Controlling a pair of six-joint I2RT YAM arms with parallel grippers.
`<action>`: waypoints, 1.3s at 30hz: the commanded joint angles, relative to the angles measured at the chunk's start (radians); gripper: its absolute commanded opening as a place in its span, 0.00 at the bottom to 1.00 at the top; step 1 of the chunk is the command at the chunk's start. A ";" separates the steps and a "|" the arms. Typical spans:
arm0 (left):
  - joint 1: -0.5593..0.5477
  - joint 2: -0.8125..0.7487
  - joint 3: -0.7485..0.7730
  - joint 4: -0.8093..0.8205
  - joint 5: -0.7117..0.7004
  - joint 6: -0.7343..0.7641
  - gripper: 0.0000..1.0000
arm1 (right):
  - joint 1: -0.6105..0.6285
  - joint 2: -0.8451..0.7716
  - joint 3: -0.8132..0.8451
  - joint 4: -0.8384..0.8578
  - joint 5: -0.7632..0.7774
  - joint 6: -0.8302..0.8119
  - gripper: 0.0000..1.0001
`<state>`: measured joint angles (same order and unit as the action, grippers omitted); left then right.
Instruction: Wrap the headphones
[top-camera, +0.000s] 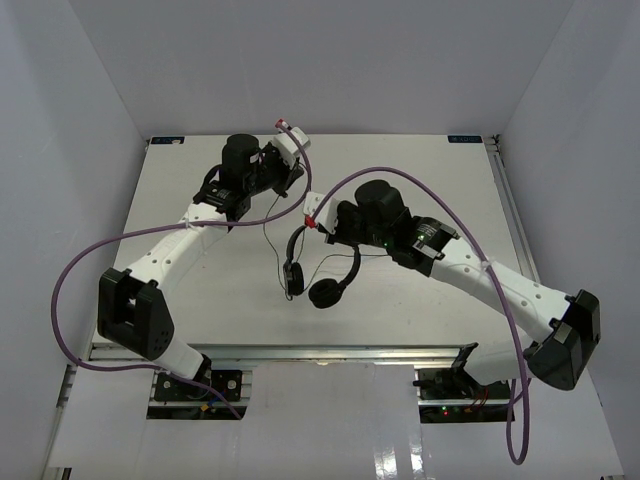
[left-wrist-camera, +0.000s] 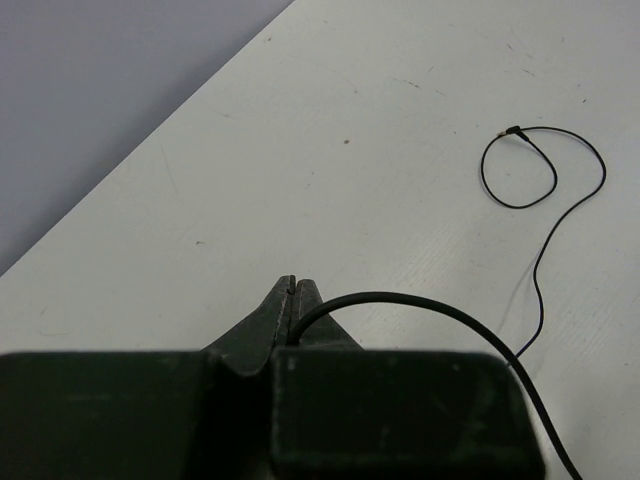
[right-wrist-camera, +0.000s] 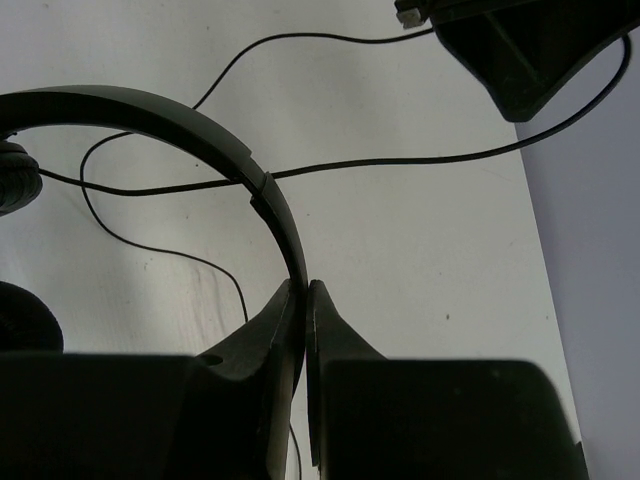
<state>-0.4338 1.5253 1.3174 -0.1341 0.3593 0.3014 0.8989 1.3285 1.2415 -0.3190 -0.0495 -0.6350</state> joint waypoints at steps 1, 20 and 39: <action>-0.003 -0.036 0.033 -0.004 0.042 0.005 0.00 | 0.006 0.052 0.047 0.093 0.099 0.065 0.08; -0.003 -0.120 0.025 -0.021 0.089 -0.018 0.00 | -0.135 0.204 0.076 0.089 0.177 0.225 0.08; -0.002 -0.032 0.037 0.002 -0.010 -0.021 0.00 | -0.144 -0.023 0.003 0.170 -0.188 0.257 0.08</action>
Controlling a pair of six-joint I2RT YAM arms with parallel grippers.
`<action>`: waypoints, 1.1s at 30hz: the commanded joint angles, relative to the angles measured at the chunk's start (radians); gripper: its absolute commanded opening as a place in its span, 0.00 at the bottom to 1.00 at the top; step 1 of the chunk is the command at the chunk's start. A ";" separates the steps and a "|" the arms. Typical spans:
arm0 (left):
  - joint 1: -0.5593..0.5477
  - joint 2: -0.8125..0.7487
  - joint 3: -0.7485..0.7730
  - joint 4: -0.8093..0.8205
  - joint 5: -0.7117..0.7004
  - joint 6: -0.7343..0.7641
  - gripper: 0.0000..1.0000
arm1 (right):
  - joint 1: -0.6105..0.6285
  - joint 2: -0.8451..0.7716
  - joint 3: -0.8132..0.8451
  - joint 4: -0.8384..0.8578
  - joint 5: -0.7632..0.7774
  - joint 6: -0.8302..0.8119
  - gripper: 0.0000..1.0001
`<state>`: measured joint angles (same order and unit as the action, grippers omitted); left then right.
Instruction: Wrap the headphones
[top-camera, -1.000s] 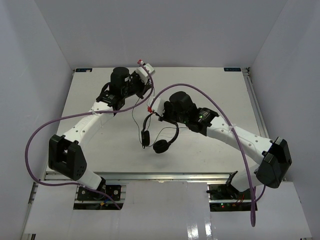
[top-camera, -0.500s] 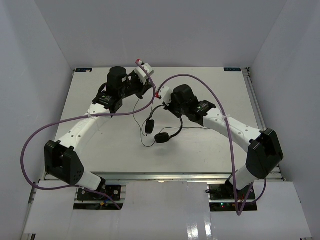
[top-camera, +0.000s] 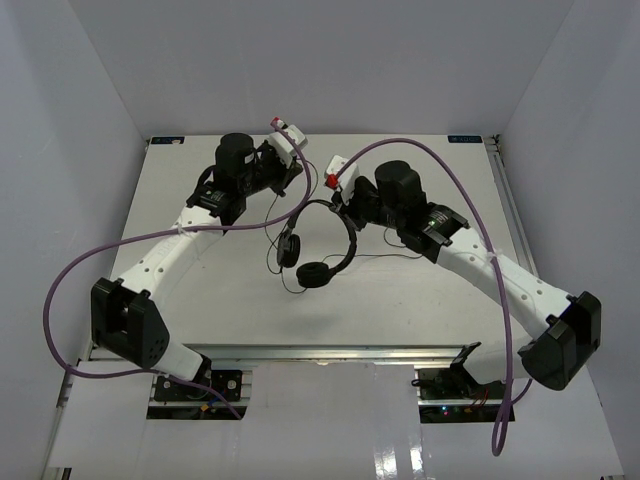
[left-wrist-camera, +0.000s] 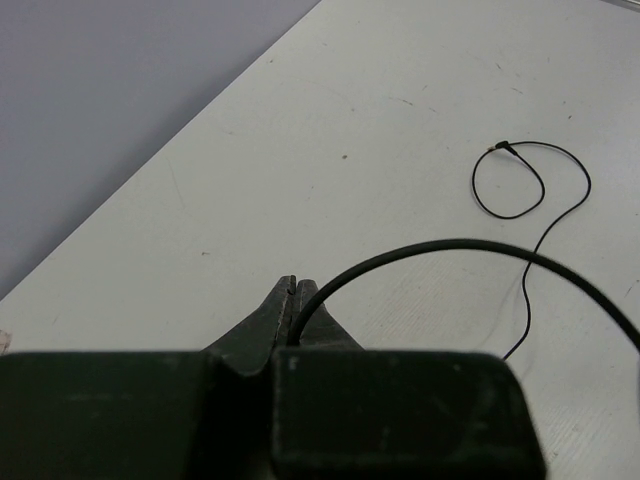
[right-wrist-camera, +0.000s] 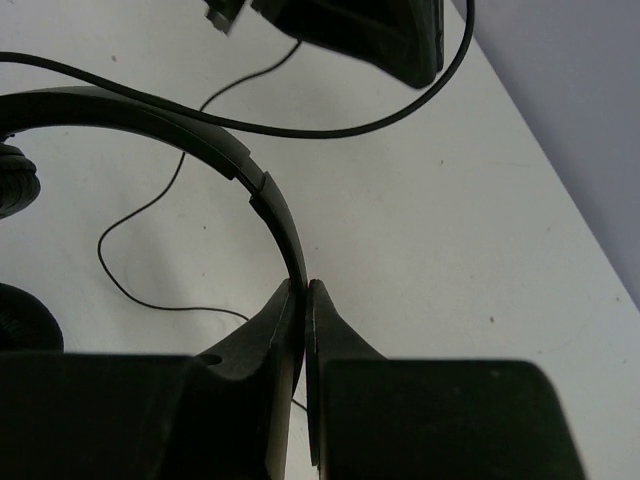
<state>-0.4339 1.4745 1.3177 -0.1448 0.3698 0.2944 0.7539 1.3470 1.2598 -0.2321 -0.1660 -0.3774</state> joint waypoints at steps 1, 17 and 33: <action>-0.002 0.023 0.045 0.012 -0.023 -0.017 0.00 | 0.001 -0.047 -0.018 0.082 -0.077 -0.002 0.08; 0.023 0.087 0.079 -0.029 -0.123 -0.023 0.00 | 0.010 -0.107 -0.072 0.052 -0.065 -0.056 0.08; 0.027 0.068 0.094 -0.021 -0.003 -0.038 0.00 | 0.029 0.059 0.021 0.110 0.042 0.112 0.08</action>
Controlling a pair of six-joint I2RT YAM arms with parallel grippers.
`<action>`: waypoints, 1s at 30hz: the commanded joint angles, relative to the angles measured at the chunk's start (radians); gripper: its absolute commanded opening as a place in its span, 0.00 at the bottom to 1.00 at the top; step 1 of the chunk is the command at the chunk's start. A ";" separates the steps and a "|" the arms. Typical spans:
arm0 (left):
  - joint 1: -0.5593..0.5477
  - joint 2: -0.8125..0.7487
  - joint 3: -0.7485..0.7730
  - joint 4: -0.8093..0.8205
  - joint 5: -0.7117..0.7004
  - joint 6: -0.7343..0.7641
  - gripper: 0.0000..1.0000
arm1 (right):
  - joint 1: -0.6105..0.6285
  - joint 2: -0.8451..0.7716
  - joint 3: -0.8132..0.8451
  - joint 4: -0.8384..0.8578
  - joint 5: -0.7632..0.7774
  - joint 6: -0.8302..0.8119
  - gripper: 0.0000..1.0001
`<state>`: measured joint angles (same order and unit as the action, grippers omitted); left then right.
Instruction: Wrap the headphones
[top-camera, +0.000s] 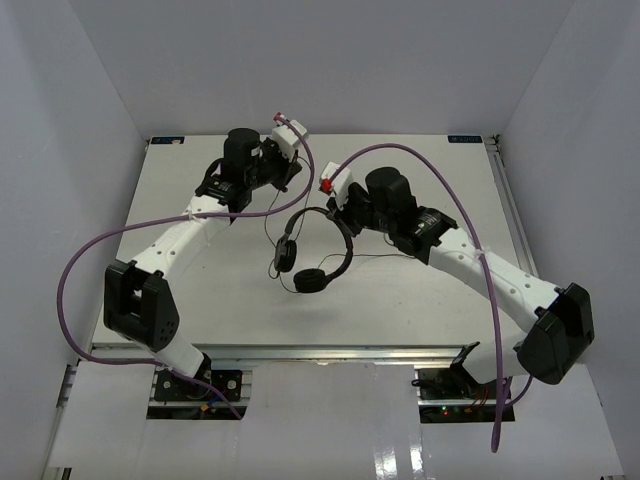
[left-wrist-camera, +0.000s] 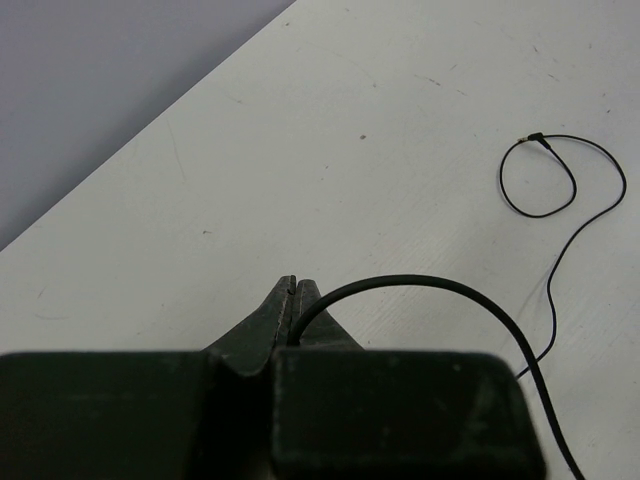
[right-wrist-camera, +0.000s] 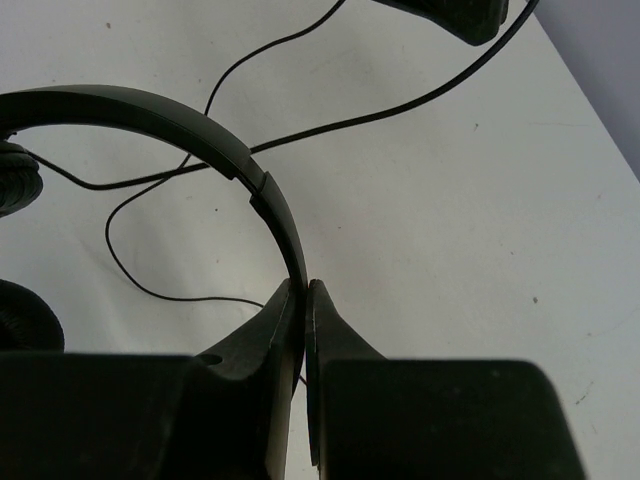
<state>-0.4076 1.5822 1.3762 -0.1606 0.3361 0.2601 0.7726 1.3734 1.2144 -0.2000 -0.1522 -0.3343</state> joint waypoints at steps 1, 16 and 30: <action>0.001 -0.040 0.035 -0.008 0.033 -0.001 0.00 | 0.012 0.042 0.068 0.082 0.029 0.069 0.08; 0.001 -0.037 0.042 -0.010 0.065 -0.009 0.00 | 0.025 0.108 0.106 0.088 0.028 0.091 0.08; 0.001 -0.043 0.064 -0.005 0.068 -0.015 0.00 | 0.037 0.148 0.092 0.074 0.068 0.074 0.08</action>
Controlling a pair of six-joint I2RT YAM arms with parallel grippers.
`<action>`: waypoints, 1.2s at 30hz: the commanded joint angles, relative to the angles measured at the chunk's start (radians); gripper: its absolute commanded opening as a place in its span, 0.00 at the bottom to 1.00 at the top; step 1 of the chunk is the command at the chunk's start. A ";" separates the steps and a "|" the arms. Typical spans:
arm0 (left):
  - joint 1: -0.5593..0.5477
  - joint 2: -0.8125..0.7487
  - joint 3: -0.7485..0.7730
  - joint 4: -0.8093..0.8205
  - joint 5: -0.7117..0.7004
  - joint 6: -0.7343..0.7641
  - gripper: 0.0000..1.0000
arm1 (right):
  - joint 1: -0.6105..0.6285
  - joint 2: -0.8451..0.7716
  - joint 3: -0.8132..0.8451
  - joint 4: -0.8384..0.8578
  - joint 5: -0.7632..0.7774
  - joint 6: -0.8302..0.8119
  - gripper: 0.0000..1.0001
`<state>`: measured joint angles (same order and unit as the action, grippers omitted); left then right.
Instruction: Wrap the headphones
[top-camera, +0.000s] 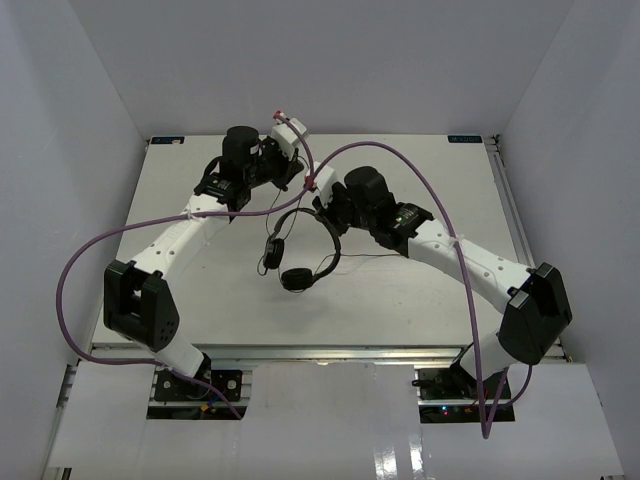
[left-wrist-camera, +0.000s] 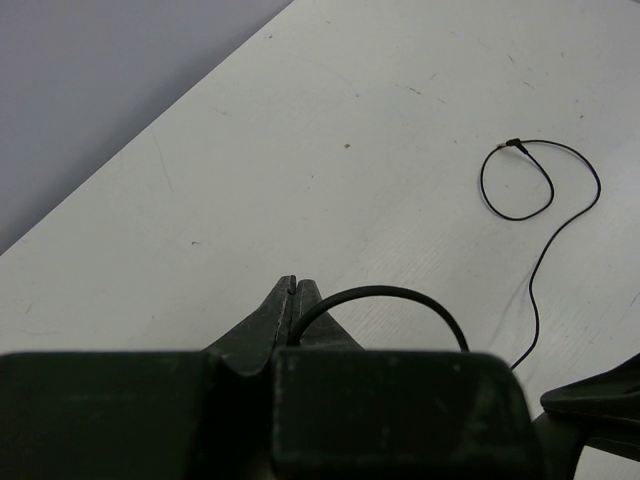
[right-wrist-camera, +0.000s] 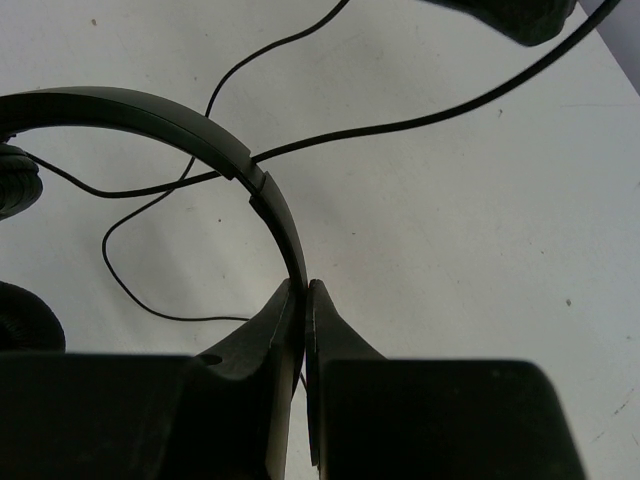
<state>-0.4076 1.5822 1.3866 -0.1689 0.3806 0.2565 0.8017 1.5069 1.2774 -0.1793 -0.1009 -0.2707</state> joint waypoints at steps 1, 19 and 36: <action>0.001 -0.044 0.055 0.003 0.025 -0.013 0.00 | 0.007 0.018 0.027 0.053 0.019 0.010 0.08; 0.001 -0.094 0.073 -0.060 0.046 0.001 0.00 | 0.008 0.082 0.031 0.016 0.121 0.014 0.08; 0.001 -0.169 0.054 -0.096 0.020 0.026 0.00 | -0.020 0.137 0.056 -0.027 0.168 0.016 0.08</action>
<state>-0.4076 1.4913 1.4166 -0.2700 0.4035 0.2715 0.7952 1.6325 1.2866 -0.1881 0.0563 -0.2698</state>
